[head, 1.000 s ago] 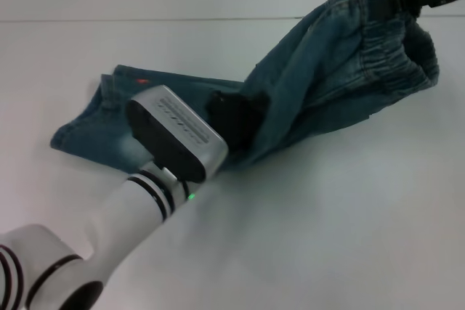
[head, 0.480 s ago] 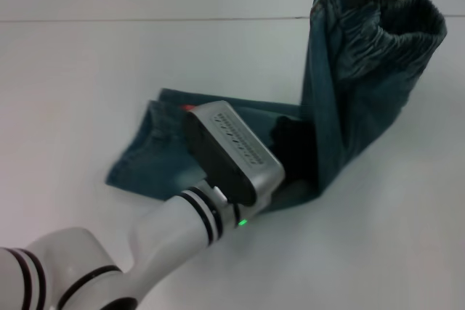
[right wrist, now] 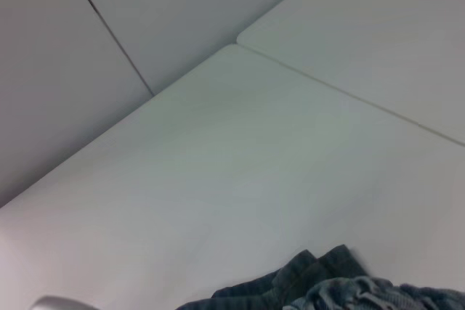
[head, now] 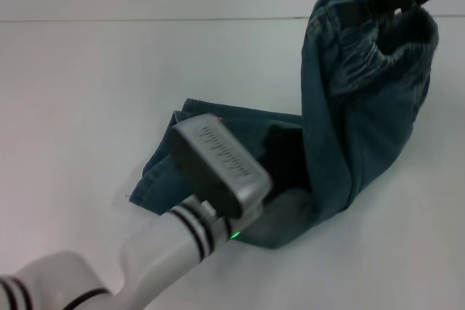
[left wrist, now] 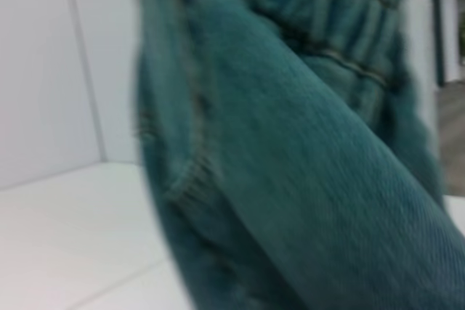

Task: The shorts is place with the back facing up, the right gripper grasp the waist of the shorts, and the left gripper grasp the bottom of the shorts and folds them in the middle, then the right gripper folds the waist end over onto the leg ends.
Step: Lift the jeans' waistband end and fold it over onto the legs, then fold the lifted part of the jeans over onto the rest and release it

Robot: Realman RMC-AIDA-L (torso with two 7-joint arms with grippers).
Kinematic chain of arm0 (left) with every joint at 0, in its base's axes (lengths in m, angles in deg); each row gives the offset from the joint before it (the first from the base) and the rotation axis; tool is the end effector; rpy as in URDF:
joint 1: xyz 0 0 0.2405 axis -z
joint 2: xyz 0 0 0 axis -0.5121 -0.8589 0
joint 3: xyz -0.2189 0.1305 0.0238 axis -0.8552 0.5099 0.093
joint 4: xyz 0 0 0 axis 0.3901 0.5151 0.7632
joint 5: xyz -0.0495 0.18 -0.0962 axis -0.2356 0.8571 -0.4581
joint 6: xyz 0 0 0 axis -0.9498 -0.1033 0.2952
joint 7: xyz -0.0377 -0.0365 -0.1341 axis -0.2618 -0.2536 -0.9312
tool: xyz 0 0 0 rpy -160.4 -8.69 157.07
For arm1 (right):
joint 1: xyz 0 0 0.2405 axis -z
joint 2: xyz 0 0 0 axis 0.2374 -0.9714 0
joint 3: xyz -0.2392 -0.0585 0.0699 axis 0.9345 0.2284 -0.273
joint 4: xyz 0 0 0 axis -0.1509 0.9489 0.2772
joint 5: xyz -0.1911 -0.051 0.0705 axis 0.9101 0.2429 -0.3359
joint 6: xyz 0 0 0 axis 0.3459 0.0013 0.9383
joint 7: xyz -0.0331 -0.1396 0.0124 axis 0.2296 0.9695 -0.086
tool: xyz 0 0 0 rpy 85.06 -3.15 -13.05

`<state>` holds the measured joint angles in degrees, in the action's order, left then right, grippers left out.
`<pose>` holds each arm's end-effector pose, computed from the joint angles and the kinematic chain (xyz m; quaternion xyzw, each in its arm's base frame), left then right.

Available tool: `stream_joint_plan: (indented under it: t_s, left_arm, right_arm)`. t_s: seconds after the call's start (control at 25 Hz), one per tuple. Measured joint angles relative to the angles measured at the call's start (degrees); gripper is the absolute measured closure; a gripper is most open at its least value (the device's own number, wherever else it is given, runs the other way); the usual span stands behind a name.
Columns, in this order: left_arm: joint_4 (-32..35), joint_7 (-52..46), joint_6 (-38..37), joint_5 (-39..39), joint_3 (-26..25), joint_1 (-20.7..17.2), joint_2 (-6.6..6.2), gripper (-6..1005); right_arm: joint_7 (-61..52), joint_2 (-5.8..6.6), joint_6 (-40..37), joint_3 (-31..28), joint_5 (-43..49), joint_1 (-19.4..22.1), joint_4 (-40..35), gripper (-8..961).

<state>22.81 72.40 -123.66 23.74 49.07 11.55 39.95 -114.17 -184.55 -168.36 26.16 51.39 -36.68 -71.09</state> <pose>-0.1610 0.2952 -0.1889 -0.9021 -0.1023 -0.2624 0.3269 0.1198 0.3974 0.1157 -0.9362 0.3310 0.0757 0.0905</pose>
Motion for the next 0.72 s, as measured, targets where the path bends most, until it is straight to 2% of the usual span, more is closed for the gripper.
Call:
stream_joint_plan:
  t_s: [0.08,0.12,0.16,0.24,0.44,0.68,0.72]
  left_arm:
    - [0.8,0.0,-2.3,0.2,-0.1,-2.1,0.01,952]
    - [2.0,-0.1,-6.2,0.2,-0.4,-5.1,0.02,950]
    - [2.0,-0.1,-6.2,0.2,-0.4,-5.1,0.02,947]
    - [3.4,-1.0,-10.5,0.2,-1.3,-7.9,0.01,943]
    - [8.5,-7.7,-20.1,0.2,-5.1,-14.7,0.0,932]
    - [15.7,-18.0,-27.6,-0.2,-8.5,-19.4,-0.06,724]
    - [16.5,-19.2,-28.5,-0.2,-9.3,-20.2,-0.11,608]
  right_arm:
    - [0.6,-0.01,0.3,0.1,0.1,0.1,1.2,827]
    - [0.8,0.0,0.6,0.1,0.2,0.1,1.9,826]
    - [1.1,-0.01,0.9,0.1,0.4,0.1,2.5,824]
    - [1.6,0.0,1.7,0.4,0.9,0.2,3.5,822]
    - [2.4,-0.27,4.0,2.5,1.5,0.0,5.3,816]
    - [6.0,-1.47,8.0,7.0,1.5,-2.9,10.0,809]
    - [7.2,-1.85,8.5,8.2,1.5,-4.0,11.9,808]
